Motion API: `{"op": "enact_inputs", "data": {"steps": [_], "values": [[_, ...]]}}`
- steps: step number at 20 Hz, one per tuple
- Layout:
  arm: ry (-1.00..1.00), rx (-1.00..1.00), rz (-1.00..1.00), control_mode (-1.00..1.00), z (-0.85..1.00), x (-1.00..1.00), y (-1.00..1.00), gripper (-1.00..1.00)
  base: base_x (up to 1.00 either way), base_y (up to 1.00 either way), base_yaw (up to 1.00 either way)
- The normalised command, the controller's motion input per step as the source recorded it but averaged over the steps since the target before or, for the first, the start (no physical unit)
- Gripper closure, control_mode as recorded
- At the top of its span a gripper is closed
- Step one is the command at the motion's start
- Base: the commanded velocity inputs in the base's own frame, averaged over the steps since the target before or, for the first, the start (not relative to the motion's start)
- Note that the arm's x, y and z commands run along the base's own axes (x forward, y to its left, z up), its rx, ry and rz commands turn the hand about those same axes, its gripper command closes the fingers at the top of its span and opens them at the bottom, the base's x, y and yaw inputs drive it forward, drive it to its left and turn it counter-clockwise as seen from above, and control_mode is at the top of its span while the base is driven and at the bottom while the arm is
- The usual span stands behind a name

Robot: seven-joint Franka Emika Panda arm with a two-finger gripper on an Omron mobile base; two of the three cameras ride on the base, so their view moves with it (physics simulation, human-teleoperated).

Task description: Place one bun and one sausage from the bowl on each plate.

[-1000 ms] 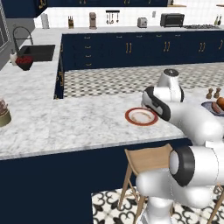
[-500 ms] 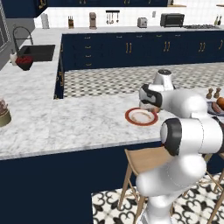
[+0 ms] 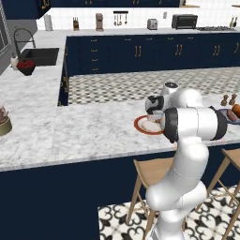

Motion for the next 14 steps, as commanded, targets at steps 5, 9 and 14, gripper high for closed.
{"op": "enact_inputs", "data": {"steps": [5,9,14], "values": [[0.0,0.0,0.04,-1.0,-0.56,0.43,-0.14,1.0,0.0,0.0,0.0],[0.0,0.0,0.0,-1.0,-0.39,0.13,0.0,1.0,0.0,0.0,0.0],[0.0,0.0,0.0,-1.0,-0.26,0.24,0.0,1.0,0.0,0.0,0.0]]}}
